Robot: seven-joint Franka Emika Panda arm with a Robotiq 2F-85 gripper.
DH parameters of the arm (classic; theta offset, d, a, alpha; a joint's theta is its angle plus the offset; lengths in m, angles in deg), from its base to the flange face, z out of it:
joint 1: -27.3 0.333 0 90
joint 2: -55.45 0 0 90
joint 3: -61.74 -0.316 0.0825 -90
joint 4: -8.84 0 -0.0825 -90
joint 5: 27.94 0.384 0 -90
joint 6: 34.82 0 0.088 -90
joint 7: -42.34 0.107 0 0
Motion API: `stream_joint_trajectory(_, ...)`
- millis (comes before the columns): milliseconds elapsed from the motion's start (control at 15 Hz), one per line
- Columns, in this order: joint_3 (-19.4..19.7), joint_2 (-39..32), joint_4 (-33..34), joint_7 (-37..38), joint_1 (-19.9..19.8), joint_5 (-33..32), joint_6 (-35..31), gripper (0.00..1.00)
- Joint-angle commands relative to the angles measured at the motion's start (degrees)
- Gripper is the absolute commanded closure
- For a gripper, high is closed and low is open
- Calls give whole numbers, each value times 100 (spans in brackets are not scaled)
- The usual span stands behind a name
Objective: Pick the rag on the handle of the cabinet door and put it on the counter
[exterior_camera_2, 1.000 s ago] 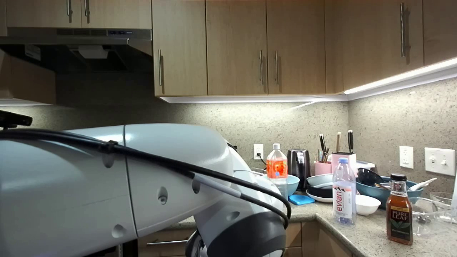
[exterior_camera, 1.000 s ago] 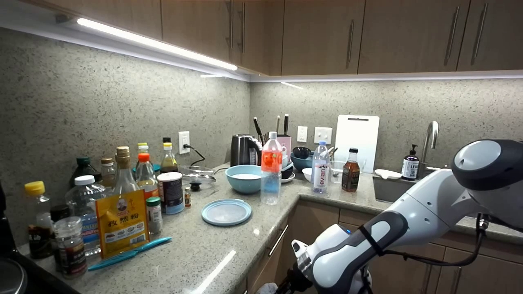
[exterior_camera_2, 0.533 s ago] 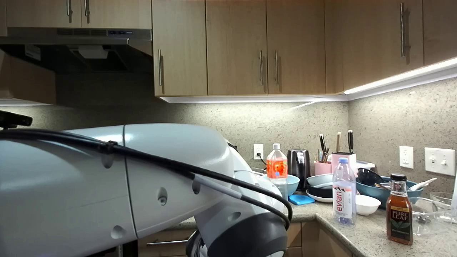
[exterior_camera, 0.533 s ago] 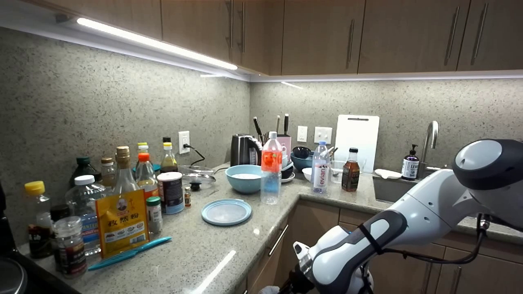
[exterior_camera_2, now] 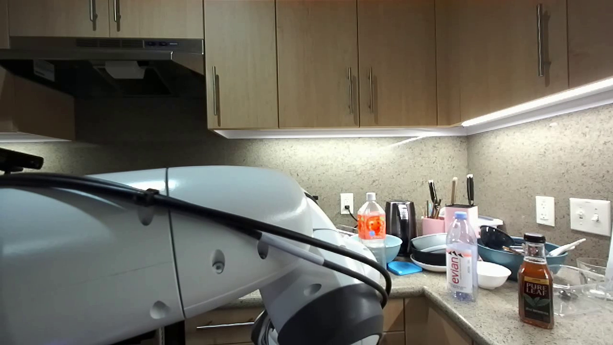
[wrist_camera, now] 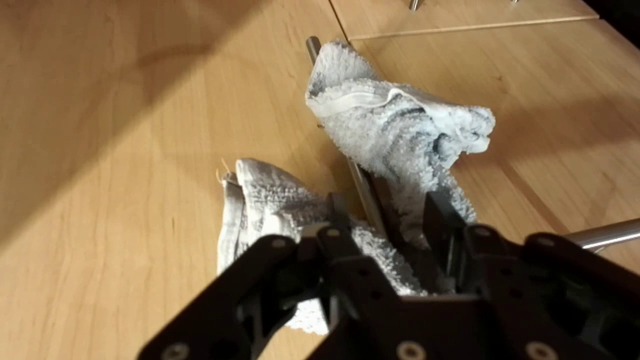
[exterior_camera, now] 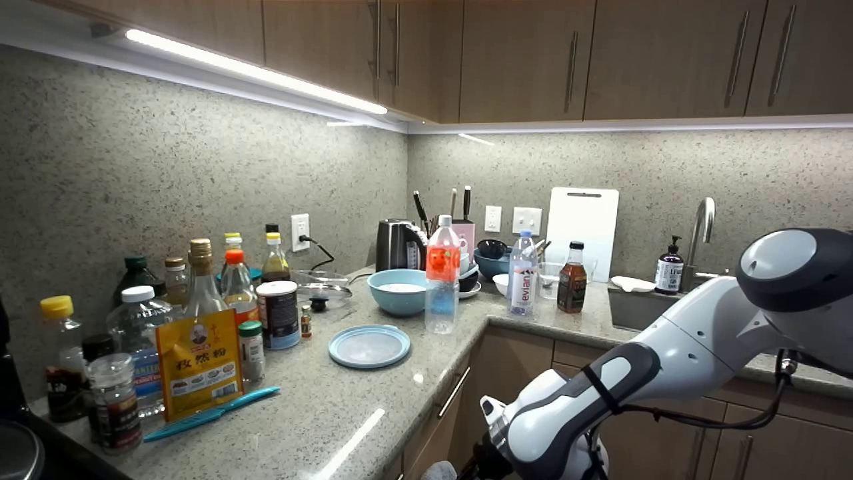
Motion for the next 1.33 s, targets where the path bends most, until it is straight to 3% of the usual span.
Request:
stream_joint_trajectory(0,12,18,-13,3,25,27,-17,52)
stream_joint_trajectory(67,12,18,-13,3,26,27,-17,51)
stream_joint_trajectory(133,41,27,4,60,59,65,-33,26)
stream_joint_trajectory(200,55,35,18,88,81,85,-23,25)
stream_joint_trajectory(467,113,40,137,317,179,168,1,2)
stream_joint_trajectory(800,336,65,408,703,454,190,-123,0)
stream_joint_trajectory(1000,754,180,694,962,862,143,-169,0)
stream_joint_trajectory(1067,475,37,590,781,577,37,-94,0)
stream_joint_trajectory(1267,688,67,785,889,827,41,-105,0)
